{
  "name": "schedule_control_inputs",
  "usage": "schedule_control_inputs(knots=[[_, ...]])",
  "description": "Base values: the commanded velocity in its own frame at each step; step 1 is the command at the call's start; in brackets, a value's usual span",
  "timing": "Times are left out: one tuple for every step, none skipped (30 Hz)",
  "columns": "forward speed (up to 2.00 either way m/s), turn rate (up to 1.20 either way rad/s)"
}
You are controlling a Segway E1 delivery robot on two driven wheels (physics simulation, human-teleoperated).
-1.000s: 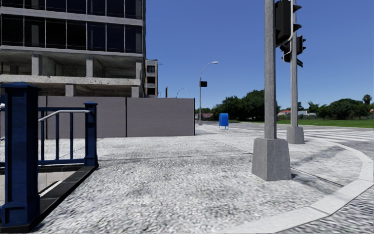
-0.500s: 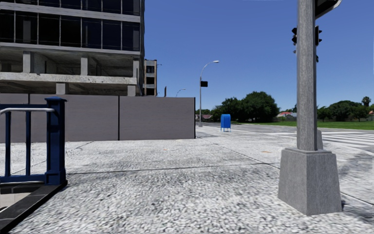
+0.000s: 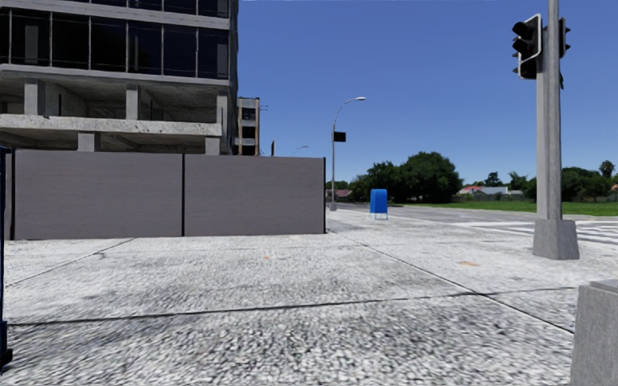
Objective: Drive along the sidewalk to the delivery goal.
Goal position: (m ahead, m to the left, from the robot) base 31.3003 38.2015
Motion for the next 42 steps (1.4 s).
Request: schedule_control_inputs(knots=[[1.57, 0.00], [1.57, 0.00], [1.57, 0.00], [1.57, 0.00], [1.57, 0.00], [1.57, 0.00], [1.57, 0.00], [1.57, 0.00], [1.57, 0.00], [1.57, 0.00], [1.57, 0.00], [1.57, 0.00], [1.57, 0.01], [1.57, 0.01], [1.57, 0.19], [1.54, 0.35], [1.50, 0.39], [1.47, 0.40], [1.45, 0.44], [1.45, 0.44], [1.44, 0.46], [1.44, 0.47], [1.43, 0.48], [1.43, 0.53], [1.43, 0.53], [1.43, 0.58], [1.43, 0.59], [1.42, 0.63], [1.42, 0.67], [1.42, 0.69], [1.42, 0.69], [1.42, 0.69], [1.42, 0.69], [1.42, 0.70], [1.42, 0.71], [1.42, 0.71], [1.42, 0.71], [1.42, 0.71], [1.42, 0.71], [1.42, 0.71], [1.42, 0.71], [1.42, 0.71]])
